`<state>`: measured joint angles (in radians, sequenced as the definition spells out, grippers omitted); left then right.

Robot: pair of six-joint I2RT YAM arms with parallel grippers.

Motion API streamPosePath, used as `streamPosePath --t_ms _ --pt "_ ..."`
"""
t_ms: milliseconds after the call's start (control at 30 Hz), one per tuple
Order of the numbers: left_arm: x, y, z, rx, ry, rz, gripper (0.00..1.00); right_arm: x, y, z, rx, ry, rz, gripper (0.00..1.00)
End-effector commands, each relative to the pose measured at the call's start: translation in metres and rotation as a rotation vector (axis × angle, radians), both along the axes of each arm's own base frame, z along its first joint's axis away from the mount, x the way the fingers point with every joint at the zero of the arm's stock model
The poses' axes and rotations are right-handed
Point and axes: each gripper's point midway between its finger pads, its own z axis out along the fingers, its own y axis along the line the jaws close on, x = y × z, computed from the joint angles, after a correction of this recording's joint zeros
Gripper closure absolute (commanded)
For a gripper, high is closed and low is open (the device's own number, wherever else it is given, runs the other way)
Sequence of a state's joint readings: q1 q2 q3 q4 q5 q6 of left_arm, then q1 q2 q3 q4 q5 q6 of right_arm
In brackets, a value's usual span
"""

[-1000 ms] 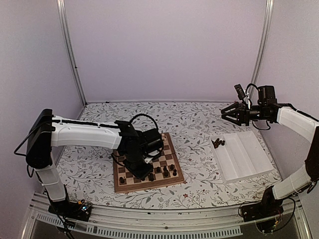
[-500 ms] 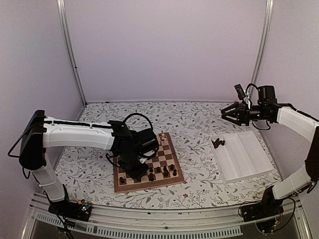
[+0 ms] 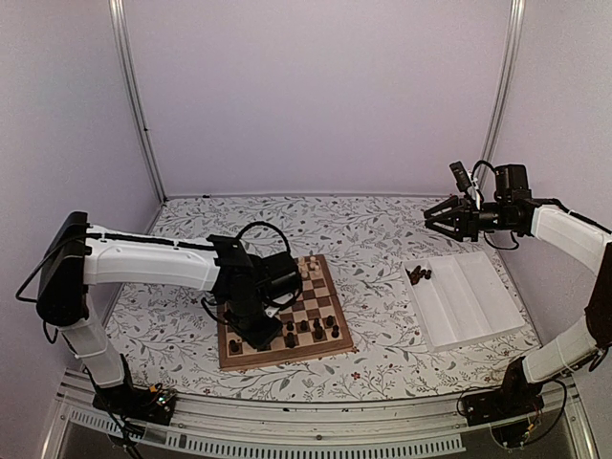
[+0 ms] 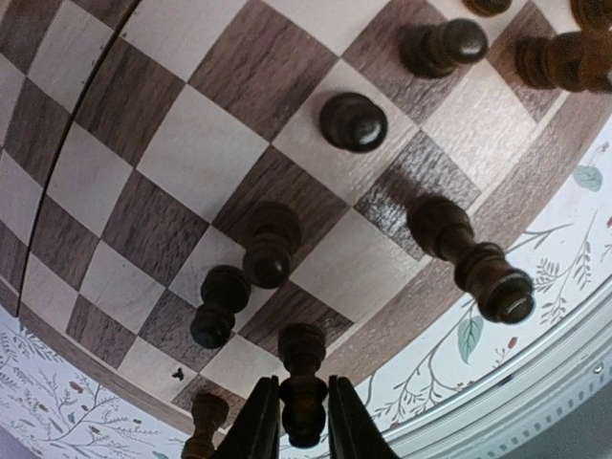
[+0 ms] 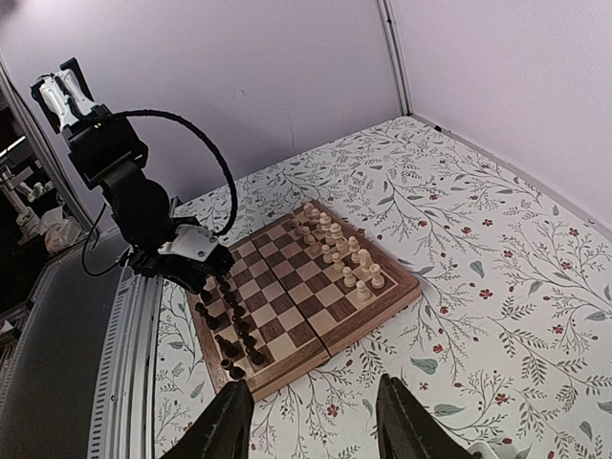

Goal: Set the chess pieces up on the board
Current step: Place the chess piece on the chessboard, then pick up the chess piece from the storage box.

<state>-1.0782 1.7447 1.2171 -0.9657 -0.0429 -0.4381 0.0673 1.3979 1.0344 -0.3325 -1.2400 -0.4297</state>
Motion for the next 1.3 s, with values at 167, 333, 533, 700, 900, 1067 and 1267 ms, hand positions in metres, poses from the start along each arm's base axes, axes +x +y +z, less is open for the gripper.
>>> streamPosePath --t_ms 167,333,533,700,900,1067,1267 --pt "0.01 -0.005 0.042 -0.024 -0.081 0.01 0.72 0.007 -0.006 0.004 -0.107 -0.051 -0.067 0.52" --pt "0.025 -0.016 0.091 -0.086 -0.176 -0.032 0.66 0.011 -0.027 -0.027 -0.377 -0.095 -0.104 0.52" --pt "0.083 -0.075 0.16 -0.249 -0.488 -0.148 0.61 0.016 -0.06 -0.097 -0.716 -0.088 -0.069 0.52" --pt "0.122 -0.131 0.206 -0.475 -0.673 -0.156 0.51 0.022 -0.074 -0.145 -0.854 -0.059 -0.044 0.55" --pt "0.119 -0.175 0.213 -0.696 -0.644 -0.188 0.51 0.035 -0.07 -0.165 -0.943 -0.132 0.016 0.57" --pt "0.108 -0.178 0.196 -0.727 -0.573 -0.203 0.52 0.042 -0.064 -0.189 -1.035 -0.212 0.114 0.56" --pt "0.101 -0.164 0.185 -0.729 -0.556 -0.17 0.52 0.058 -0.06 -0.211 -1.131 -0.266 0.167 0.53"
